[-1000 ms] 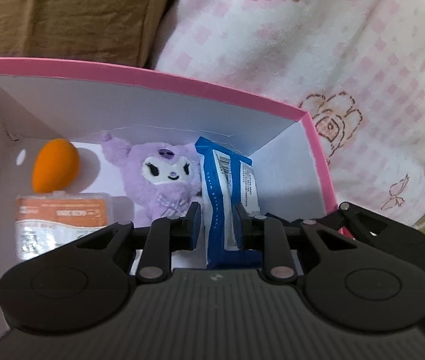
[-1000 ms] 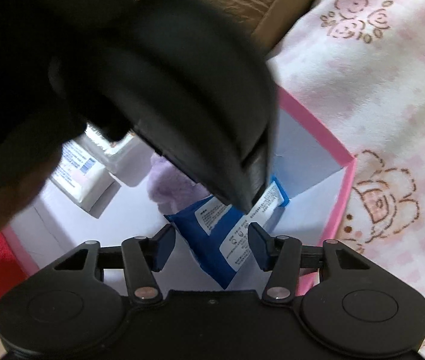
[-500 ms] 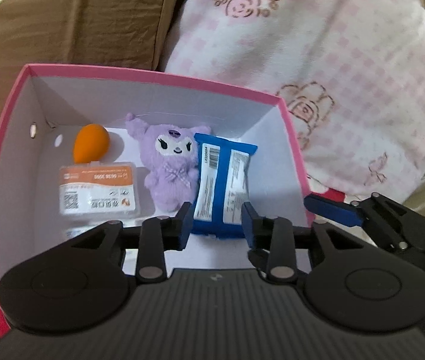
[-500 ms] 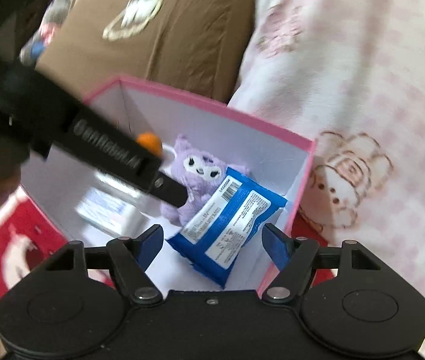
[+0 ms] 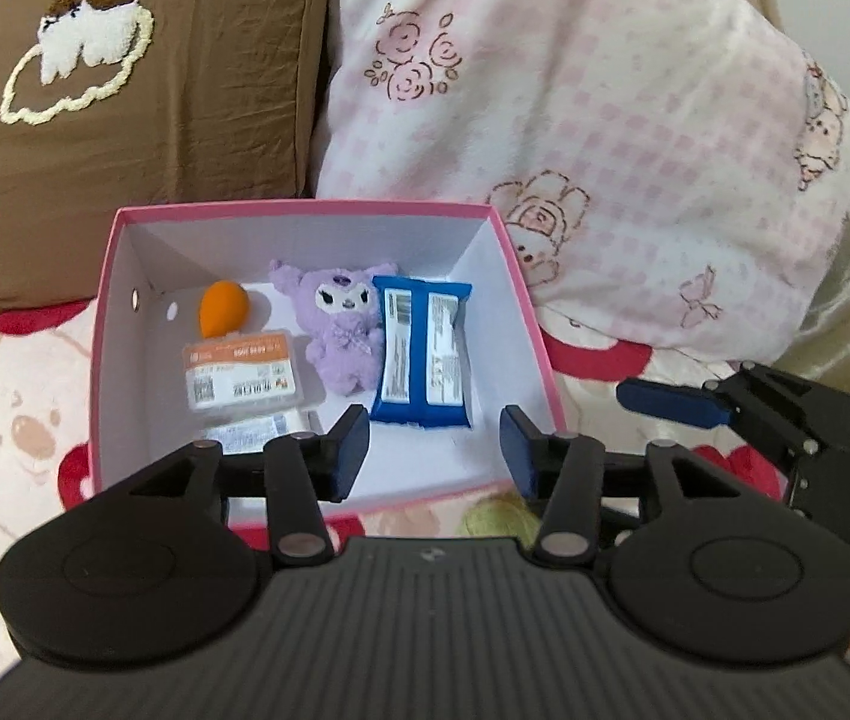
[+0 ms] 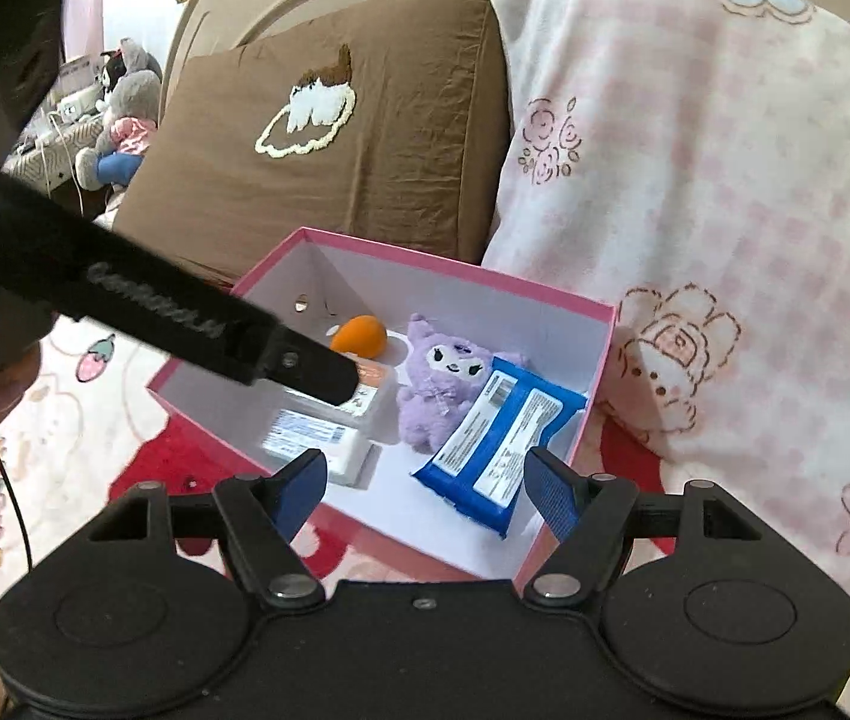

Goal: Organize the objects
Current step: 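Open the left gripper and withdraw it from the pink box, then move the left tool toward the green yarn ball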

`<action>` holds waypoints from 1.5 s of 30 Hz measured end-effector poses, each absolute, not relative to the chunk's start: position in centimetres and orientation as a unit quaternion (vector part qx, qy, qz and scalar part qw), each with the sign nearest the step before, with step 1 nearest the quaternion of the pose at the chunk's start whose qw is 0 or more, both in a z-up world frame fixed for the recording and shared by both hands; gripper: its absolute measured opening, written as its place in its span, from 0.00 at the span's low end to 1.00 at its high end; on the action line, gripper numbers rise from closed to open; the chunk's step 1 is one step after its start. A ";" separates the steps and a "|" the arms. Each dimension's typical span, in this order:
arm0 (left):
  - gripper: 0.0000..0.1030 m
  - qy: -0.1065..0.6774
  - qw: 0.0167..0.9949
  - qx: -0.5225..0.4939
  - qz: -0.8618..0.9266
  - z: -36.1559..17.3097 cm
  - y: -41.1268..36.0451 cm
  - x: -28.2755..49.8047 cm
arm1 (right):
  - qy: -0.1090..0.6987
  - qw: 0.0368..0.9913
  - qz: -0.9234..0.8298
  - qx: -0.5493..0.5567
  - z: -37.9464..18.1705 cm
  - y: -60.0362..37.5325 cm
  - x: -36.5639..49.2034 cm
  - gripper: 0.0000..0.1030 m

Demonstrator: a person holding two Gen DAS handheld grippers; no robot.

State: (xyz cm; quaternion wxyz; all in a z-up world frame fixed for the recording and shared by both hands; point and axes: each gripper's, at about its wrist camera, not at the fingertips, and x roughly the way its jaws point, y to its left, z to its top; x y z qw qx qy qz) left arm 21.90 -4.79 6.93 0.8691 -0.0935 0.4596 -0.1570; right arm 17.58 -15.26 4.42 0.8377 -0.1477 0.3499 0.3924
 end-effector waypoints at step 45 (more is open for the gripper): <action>0.95 0.468 0.862 -0.134 -0.141 5.7 -4.0 9.6 | 0.332 0.833 0.391 -0.206 4.8 -21.6 5.3 0.91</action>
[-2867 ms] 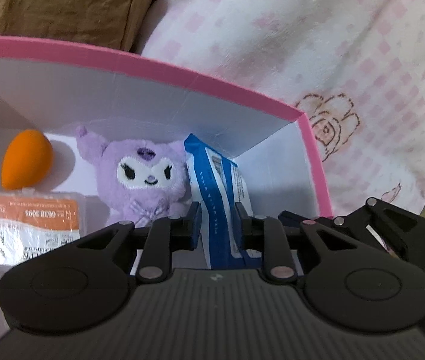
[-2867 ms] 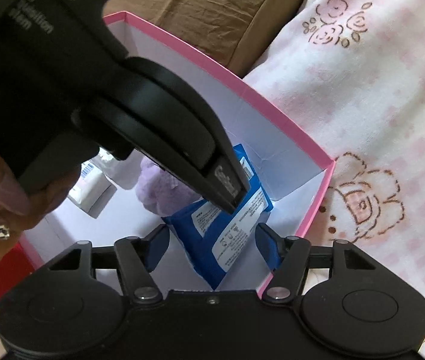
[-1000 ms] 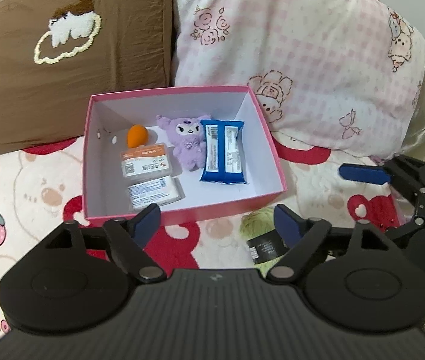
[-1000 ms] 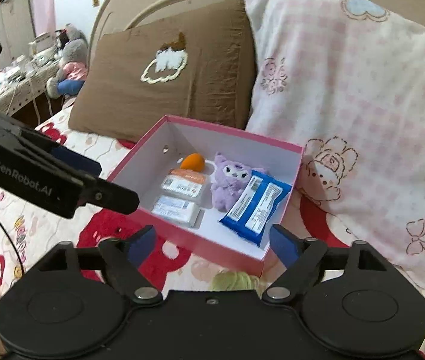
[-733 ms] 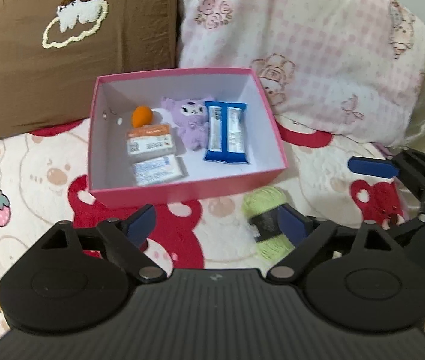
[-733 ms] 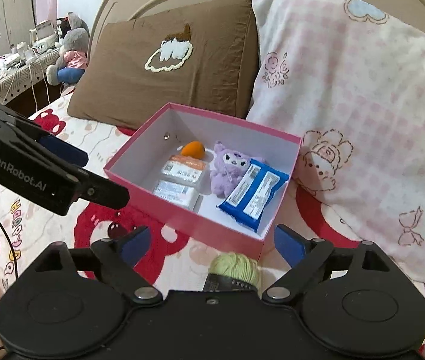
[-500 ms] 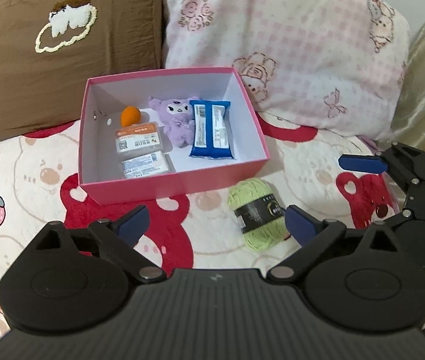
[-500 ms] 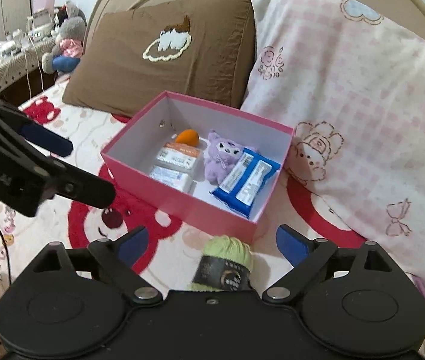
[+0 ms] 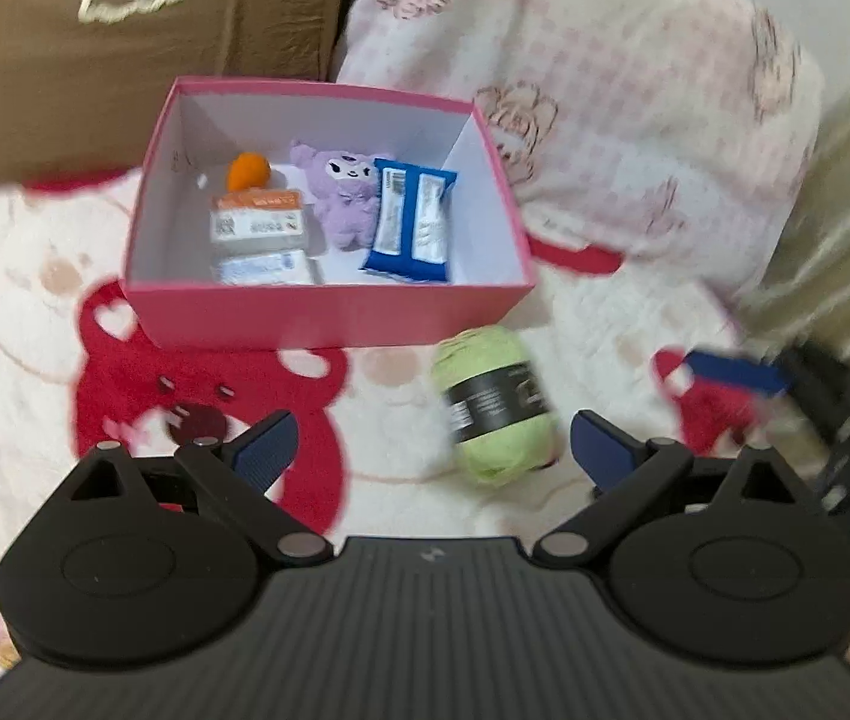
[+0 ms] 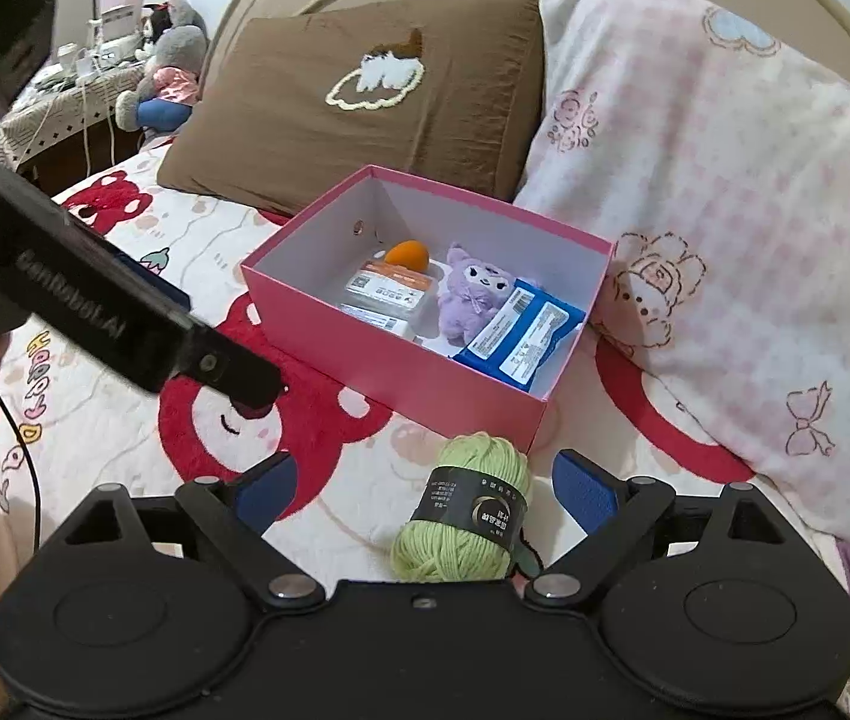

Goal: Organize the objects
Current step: 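Move the left tool toward the green yarn ball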

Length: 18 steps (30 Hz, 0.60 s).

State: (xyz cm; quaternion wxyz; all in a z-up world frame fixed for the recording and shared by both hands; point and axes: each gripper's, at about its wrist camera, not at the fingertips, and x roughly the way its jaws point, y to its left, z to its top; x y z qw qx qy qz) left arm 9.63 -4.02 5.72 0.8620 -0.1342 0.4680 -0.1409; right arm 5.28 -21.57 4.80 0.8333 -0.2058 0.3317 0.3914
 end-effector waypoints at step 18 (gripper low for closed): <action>0.93 0.469 0.865 -0.132 -0.120 0.5 -6.9 9.6 | 0.307 0.856 0.361 -0.207 0.8 -21.7 4.6 0.91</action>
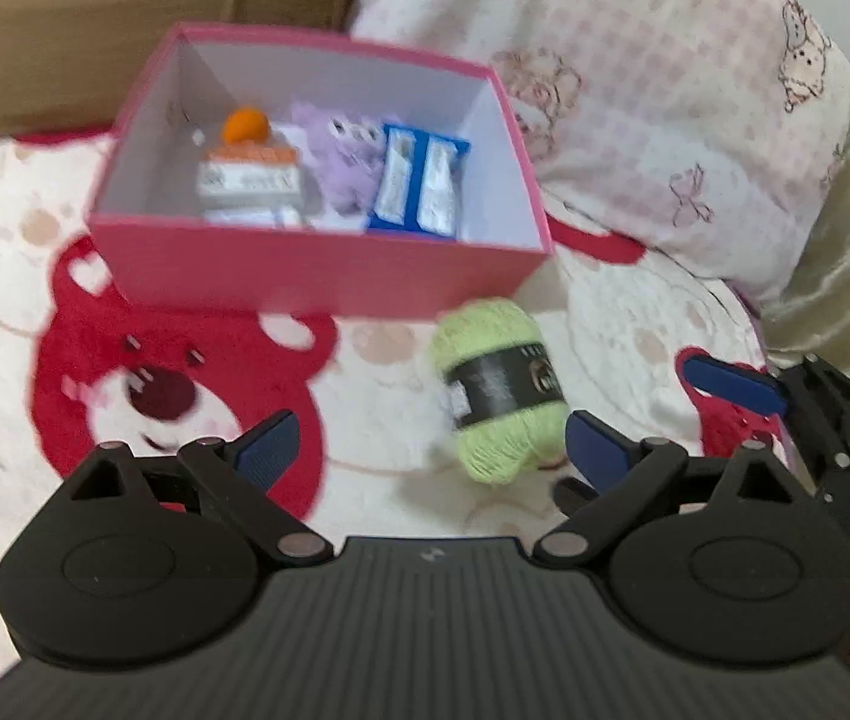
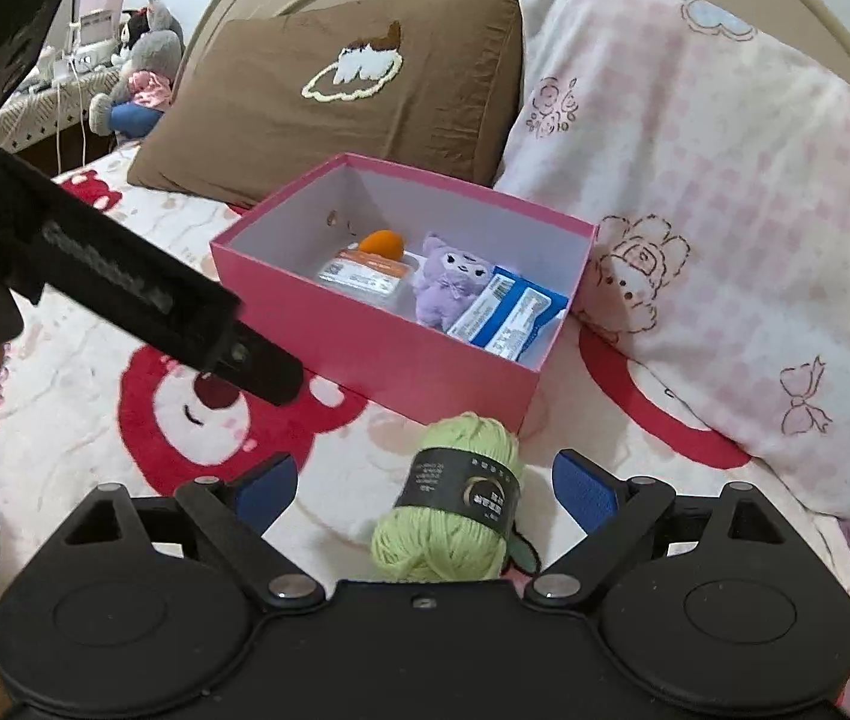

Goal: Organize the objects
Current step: 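Move the left tool toward the green yarn ball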

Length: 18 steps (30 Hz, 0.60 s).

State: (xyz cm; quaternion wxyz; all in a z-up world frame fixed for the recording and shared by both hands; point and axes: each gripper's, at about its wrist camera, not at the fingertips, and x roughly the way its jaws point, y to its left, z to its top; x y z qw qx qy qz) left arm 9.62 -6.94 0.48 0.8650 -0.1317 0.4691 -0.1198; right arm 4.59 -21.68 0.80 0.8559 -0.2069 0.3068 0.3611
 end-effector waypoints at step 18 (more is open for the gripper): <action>0.92 0.501 0.834 -0.167 -0.158 -5.6 -7.2 12.5 | 0.343 0.844 0.384 -0.148 -4.0 -23.3 7.7 0.91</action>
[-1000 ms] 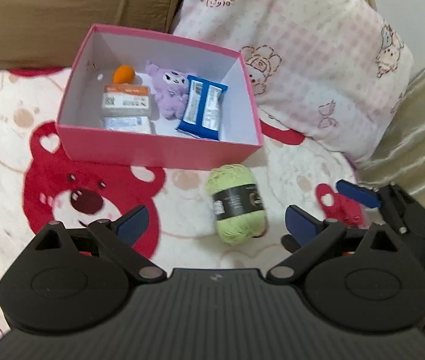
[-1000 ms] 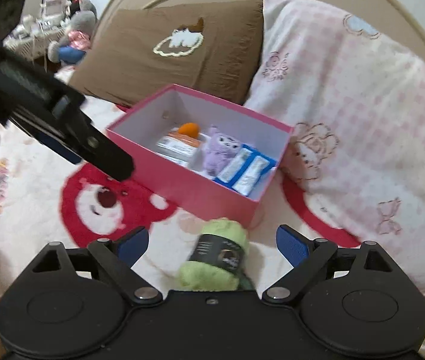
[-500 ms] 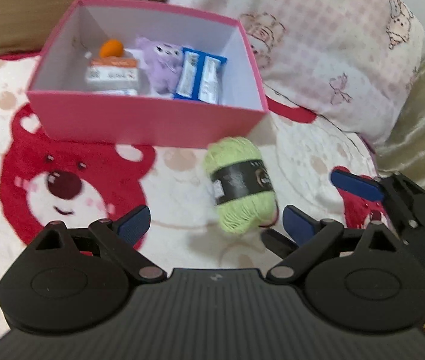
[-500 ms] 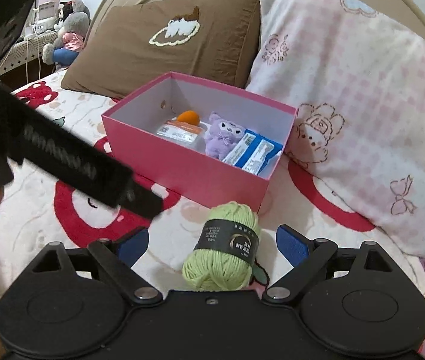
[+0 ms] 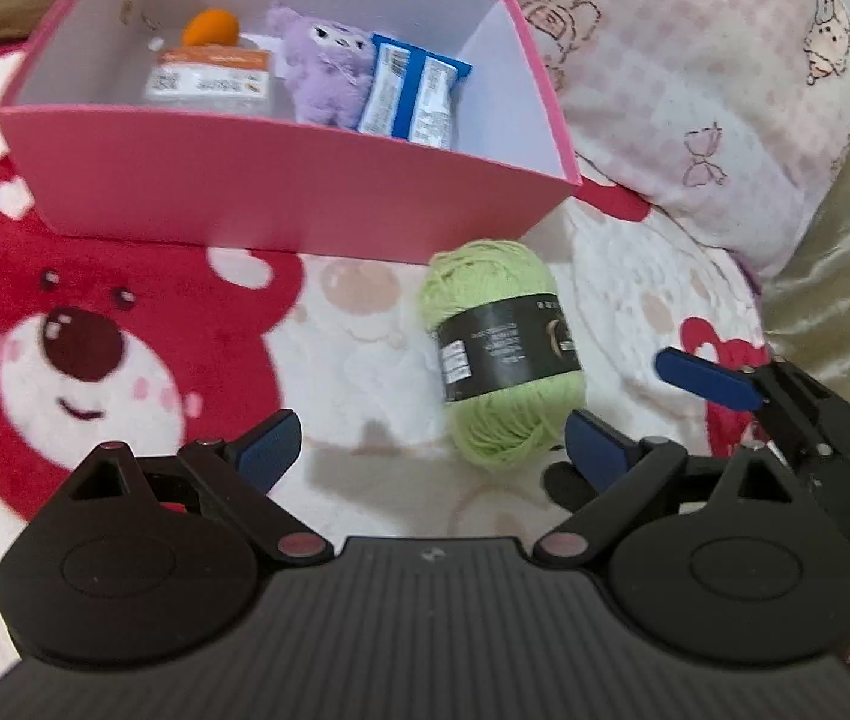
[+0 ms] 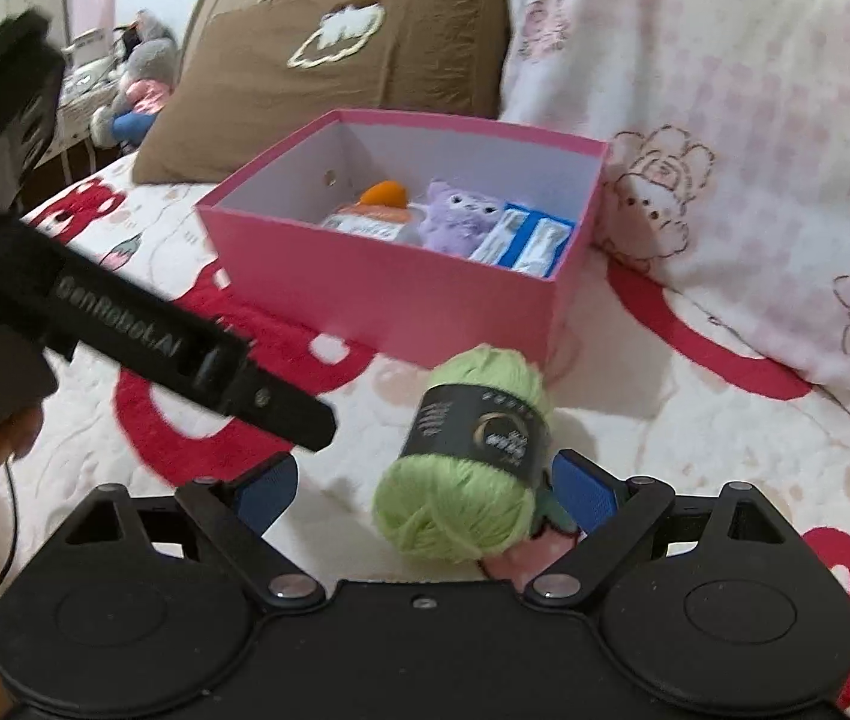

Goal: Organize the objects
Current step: 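Move the left tool toward the green yarn ball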

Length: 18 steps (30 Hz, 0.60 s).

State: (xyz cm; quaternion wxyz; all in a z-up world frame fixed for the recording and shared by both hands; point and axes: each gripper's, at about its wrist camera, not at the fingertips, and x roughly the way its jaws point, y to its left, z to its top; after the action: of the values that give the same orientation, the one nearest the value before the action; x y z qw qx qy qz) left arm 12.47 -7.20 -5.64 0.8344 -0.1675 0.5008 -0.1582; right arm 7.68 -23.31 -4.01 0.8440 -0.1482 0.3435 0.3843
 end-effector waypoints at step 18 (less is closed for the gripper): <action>0.91 0.433 0.869 -0.154 -0.185 -8.9 -10.2 13.8 | 0.363 0.843 0.363 -0.160 -7.9 -22.1 10.2 0.91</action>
State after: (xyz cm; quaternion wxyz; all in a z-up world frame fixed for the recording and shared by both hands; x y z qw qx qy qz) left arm 13.81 -10.18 -8.89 0.8687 -0.1537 0.4328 -0.1855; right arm 10.21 -22.10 -7.88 0.8431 -0.1595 0.3634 0.3628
